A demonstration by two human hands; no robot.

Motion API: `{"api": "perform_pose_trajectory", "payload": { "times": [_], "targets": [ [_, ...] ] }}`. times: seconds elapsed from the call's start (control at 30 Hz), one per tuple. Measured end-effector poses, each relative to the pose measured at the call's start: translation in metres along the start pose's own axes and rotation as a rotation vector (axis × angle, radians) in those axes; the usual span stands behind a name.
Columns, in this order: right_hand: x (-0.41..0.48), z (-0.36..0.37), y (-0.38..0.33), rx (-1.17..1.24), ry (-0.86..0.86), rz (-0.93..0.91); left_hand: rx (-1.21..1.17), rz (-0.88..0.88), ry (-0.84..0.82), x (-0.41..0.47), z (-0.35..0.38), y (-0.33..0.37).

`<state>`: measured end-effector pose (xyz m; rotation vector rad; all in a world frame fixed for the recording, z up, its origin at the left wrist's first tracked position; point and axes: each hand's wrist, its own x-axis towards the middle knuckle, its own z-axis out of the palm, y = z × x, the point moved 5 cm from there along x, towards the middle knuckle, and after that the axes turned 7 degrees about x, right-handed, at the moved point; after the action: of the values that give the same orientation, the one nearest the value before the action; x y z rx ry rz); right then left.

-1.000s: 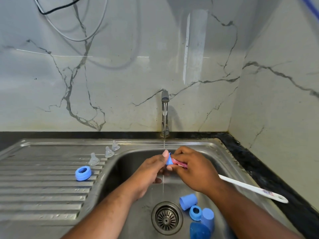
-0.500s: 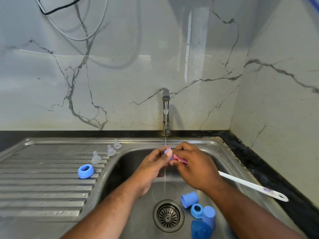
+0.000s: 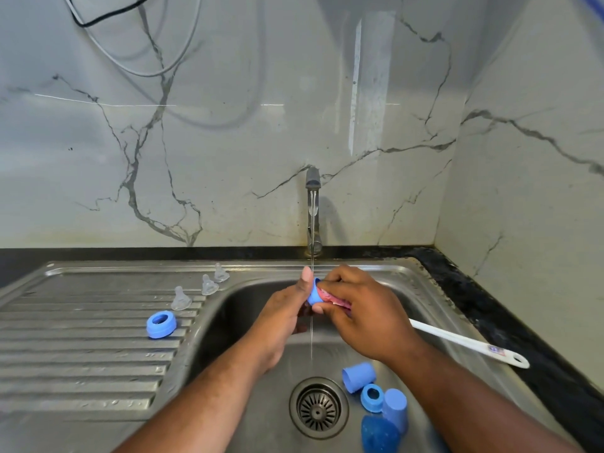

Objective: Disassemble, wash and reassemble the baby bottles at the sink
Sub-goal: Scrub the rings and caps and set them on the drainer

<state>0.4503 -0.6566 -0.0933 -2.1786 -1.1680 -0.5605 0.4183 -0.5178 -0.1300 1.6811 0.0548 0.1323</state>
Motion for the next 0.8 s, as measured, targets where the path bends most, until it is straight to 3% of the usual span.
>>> {"api": "perform_pose_trajectory", "payload": {
  "times": [0.2,0.43,0.57,0.8],
  "targets": [
    [0.000,-0.001,0.010,0.025,0.016,0.063,-0.014,0.070,-0.010,-0.001,0.002,0.003],
    [0.003,-0.003,0.006,0.076,-0.097,-0.143,-0.061,-0.115,0.068,-0.004,0.000,0.000],
    [0.000,-0.019,0.004,0.029,-0.009,-0.222,-0.108,-0.312,0.143,-0.006,0.000,-0.004],
    [0.000,-0.011,-0.014,-0.035,0.014,-0.383,-0.113,-0.450,0.009,-0.010,0.000,-0.009]
  ]
}}
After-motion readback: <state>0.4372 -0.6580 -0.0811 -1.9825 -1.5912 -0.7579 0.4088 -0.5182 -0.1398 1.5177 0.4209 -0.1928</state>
